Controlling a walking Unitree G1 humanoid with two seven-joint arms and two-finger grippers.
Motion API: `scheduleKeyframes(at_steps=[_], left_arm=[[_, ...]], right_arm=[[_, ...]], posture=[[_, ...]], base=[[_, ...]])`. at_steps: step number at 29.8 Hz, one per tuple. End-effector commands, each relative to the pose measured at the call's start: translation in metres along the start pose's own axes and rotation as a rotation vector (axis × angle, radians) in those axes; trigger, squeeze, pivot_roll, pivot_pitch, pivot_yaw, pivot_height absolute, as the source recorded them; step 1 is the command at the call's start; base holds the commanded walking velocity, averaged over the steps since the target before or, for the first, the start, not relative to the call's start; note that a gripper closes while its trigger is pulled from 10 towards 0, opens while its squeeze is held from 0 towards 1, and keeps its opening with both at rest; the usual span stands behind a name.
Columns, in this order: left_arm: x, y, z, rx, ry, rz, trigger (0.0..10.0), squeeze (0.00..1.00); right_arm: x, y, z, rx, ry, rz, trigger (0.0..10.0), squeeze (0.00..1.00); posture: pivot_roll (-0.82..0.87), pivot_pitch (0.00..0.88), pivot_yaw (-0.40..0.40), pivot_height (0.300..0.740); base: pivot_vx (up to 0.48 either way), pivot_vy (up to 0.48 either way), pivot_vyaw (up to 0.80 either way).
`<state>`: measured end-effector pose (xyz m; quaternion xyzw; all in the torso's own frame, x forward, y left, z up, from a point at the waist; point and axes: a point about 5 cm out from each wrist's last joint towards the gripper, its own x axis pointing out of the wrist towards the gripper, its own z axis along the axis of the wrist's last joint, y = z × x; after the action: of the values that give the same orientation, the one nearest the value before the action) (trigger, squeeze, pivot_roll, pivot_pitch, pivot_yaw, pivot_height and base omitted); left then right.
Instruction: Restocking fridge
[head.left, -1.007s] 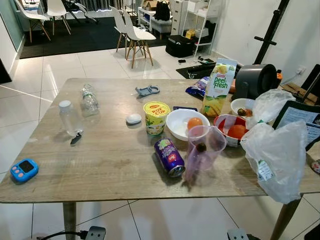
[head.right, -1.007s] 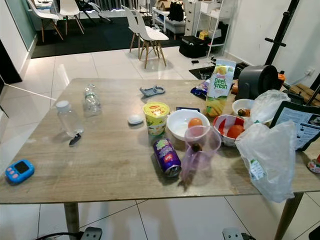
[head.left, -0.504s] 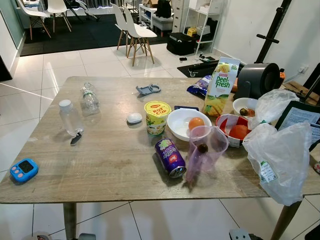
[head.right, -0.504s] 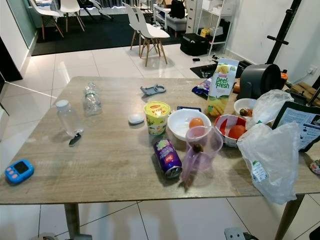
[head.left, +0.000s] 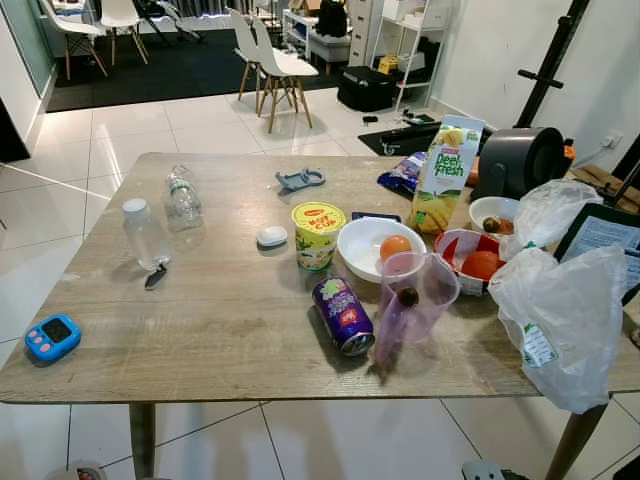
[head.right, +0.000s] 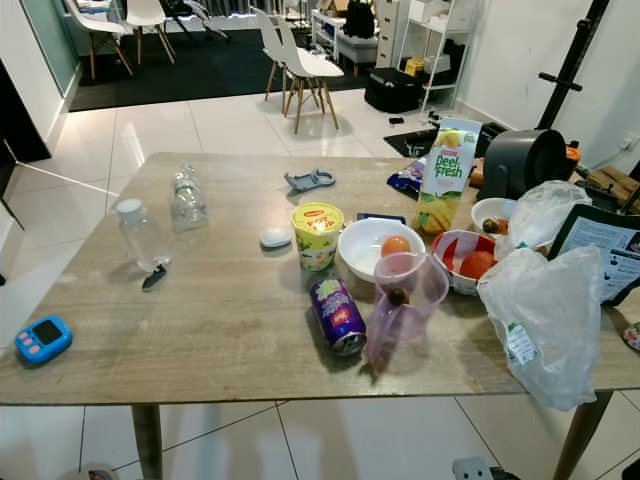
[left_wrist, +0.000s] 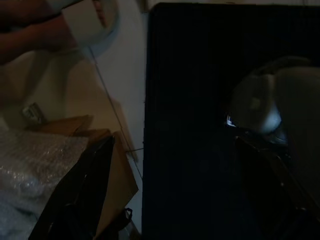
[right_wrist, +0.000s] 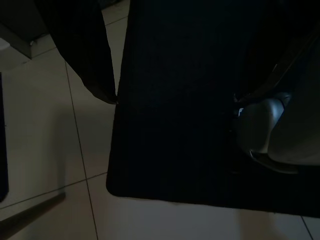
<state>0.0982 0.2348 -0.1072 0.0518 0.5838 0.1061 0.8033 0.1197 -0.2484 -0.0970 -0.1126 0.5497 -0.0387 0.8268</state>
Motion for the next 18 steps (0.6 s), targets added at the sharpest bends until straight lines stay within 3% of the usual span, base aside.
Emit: scheduleKeyframes(at_steps=[1,12,18], left_arm=[[-0.001,0.017,-0.004,-0.029,0.008,0.068,10.0,0.0],[-0.004,0.05,-0.012,-0.061,0.011,0.204,10.0,0.0],[-0.012,0.09,-0.016,-0.126,-0.002,0.379,10.0,0.0]], right_arm=[[0.0,-0.003,-0.002,-0.018,0.014,-0.013,10.0,0.0],[-0.001,-0.006,-0.005,-0.024,0.028,-0.055,10.0,0.0],[-0.002,-0.017,-0.008,-0.01,0.044,-0.116,10.0,0.0]], posture=[[0.09,0.0,-0.031,0.74],[0.1,0.0,-0.024,0.74],[0.1,0.0,-0.021,0.74]], base=[[0.0,0.0,0.0],[0.0,0.0,0.0],[0.0,0.0,0.0]])
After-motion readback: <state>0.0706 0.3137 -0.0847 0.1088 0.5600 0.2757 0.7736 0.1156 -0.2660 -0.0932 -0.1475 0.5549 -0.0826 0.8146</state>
